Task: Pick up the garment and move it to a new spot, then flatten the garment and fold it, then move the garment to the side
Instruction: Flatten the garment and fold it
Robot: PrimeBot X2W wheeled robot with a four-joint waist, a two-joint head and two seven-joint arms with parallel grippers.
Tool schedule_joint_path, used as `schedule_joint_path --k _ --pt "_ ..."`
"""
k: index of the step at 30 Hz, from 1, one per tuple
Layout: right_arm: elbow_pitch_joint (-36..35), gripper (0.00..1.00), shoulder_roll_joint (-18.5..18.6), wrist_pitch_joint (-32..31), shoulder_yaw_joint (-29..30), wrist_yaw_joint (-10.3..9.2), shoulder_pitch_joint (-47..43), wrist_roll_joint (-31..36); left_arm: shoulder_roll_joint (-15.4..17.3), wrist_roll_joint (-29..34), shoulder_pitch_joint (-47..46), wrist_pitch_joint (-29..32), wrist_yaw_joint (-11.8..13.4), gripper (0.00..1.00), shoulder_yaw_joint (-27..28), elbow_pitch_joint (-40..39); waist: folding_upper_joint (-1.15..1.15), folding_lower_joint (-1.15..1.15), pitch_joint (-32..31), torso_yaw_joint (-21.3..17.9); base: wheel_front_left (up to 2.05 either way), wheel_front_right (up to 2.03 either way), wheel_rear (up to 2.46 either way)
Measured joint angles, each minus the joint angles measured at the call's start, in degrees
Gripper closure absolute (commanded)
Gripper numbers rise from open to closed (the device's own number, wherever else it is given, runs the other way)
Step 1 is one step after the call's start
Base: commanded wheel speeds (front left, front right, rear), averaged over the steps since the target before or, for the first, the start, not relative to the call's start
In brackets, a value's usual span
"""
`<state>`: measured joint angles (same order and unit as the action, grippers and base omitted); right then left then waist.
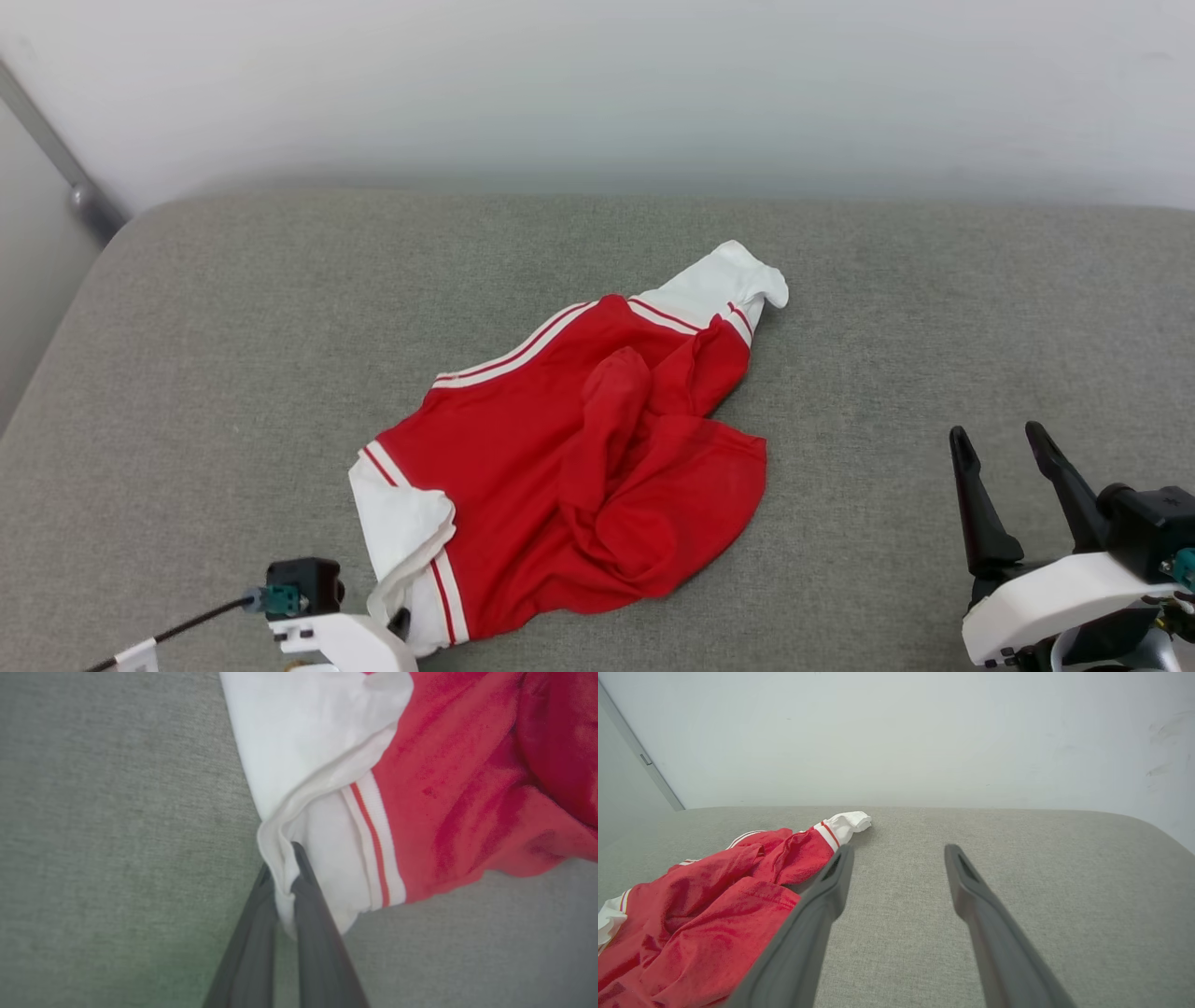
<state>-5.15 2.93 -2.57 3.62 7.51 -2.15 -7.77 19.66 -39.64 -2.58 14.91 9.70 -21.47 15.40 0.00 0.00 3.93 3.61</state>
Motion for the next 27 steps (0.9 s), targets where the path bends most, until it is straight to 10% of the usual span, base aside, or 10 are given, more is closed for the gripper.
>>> schedule_joint_path --k 1,19,27 --pt "-0.02 0.00 0.00 -0.01 0.21 0.00 -0.29 0.04 -0.25 0.13 0.68 -0.04 0.43 0.00 -0.32 -0.63 0.00 0.00 -0.25 -0.01 0.00 0.00 0.00" --pt "-1.31 0.00 0.00 -2.02 0.38 0.00 -1.52 1.65 1.14 12.51 -1.82 -24.90 2.68 0.00 0.45 -12.37 0.00 0.00 -5.31 -1.88 0.00 0.00 0.00" --pt "-1.53 0.00 0.00 -2.54 1.90 0.00 -2.03 2.09 1.24 14.23 -0.60 -27.05 3.16 0.00 -0.31 -15.07 0.00 0.00 -5.78 -1.12 0.00 0.00 0.00"
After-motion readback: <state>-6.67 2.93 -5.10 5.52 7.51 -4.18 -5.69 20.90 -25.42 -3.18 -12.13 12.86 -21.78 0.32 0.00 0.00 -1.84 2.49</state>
